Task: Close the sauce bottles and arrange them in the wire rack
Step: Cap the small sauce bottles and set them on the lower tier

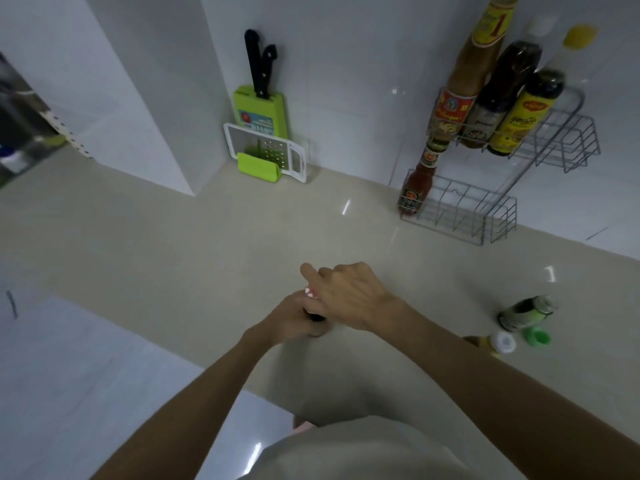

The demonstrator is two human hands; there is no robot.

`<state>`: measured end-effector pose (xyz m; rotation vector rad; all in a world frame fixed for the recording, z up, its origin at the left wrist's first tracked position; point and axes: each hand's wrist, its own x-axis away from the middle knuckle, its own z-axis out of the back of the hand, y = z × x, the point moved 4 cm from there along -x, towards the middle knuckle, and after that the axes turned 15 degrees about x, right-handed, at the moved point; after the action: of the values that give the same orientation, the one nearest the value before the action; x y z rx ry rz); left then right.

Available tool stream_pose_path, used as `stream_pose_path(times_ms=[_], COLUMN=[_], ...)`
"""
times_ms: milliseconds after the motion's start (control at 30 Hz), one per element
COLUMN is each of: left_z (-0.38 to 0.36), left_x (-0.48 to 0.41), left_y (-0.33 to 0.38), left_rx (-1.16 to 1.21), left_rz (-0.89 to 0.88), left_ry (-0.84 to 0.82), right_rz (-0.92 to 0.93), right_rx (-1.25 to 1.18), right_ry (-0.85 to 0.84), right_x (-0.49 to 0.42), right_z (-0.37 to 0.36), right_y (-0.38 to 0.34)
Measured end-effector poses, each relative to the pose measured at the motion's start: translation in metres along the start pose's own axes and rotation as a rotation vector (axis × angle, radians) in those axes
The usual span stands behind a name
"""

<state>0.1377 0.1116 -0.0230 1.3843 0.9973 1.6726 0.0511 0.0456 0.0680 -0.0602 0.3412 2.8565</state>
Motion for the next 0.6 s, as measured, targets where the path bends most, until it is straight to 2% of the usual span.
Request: stream_pose_path(times_ms=[100,133,167,233,267,300,367,400,433,467,533,567,600], left_z=[-0.023,-0.025,-0.026,-0.029,-0.031,-0.033,-0.034,-0.035,-0.034,-0.032,-0.032,-0.032,-0.033], left_x=[-0.002,-0.004,-0.007,-0.013,-0.016,-0.019,-0.021,-0.023,-0.028,-0.032,-0.033,-0.032,-0.033], left_y=[0.010,0.013,0.019,0.035,0.046,0.057,0.081,0.091,0.097,0.102,0.109,0.111,0.114], left_rx=[0.131,0.151,0.152,0.099,0.072,0.037,-0.098,-0.149,-0.136,-0.090,-0.039,-0.027,-0.033], left_rz=[-0.083,-0.088,-0.073,-0.063,-0.086,-0.122,-0.230,-0.264,-0.259,-0.230,-0.107,-0.075,-0.079], left_ry=[0.226,0.256,0.236,0.093,0.088,0.172,0.446,0.487,0.421,0.269,-0.170,-0.310,-0.350], right_rz=[-0.065,-0.076,-0.073,-0.067,-0.090,-0.148,-0.303,-0.350,-0.362,-0.342,-0.163,-0.049,0.020], right_rx=[0.089,0.085,0.072,0.092,0.123,0.150,0.194,0.171,0.113,0.042,-0.023,0.035,0.100], right_ry=[-0.018,-0.007,0.003,0.032,0.042,0.038,-0.020,-0.064,-0.089,-0.092,0.048,0.119,0.189], right_x=[0.000,0.001,0.003,0.009,0.011,0.014,0.016,0.015,0.014,0.014,0.020,0.023,0.026], right_z=[-0.004,-0.001,0.005,0.015,0.020,0.023,0.025,0.023,0.025,0.031,0.055,0.065,0.072], right_y=[0.010,0.019,0.030,0.055,0.067,0.077,0.085,0.088,0.091,0.097,0.104,0.105,0.106])
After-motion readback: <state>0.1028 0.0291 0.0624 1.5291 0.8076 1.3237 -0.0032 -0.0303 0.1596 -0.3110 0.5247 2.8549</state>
